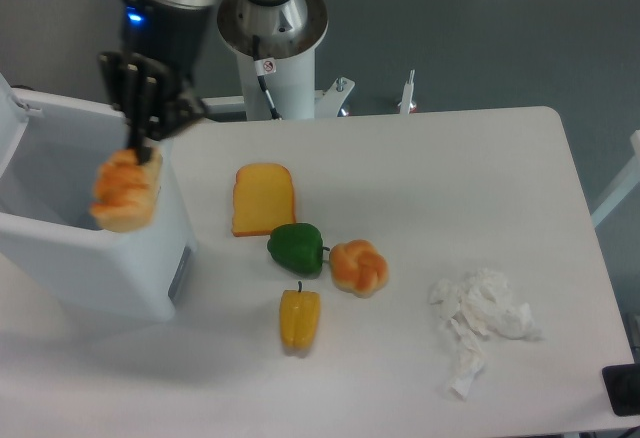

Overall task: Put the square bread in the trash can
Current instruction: 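Carry the held bun over the table to above the white trash bin, then lower the bun into the bin and open the gripper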

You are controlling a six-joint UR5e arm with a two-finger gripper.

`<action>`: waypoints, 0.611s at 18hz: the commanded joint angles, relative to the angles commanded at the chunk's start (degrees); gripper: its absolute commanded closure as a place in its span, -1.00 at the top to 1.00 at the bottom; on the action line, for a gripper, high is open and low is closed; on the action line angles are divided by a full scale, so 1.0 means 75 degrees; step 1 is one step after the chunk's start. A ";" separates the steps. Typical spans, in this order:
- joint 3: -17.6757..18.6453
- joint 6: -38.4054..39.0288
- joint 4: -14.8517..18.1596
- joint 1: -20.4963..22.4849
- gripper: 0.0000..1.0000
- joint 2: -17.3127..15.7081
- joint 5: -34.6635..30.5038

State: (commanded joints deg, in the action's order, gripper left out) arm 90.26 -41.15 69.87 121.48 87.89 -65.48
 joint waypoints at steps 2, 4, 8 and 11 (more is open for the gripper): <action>0.0012 0.0025 -0.0012 -0.0177 -0.31 0.0000 0.0000; 0.0012 -0.0021 -0.0035 -0.0190 0.12 0.0035 0.0000; 0.0012 -0.0056 -0.0047 -0.0189 1.00 0.0047 -0.0012; 0.0047 -0.0057 -0.0012 -0.0190 1.00 0.0024 -0.0024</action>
State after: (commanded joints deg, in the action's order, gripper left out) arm 90.61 -41.57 69.78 120.06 88.07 -65.65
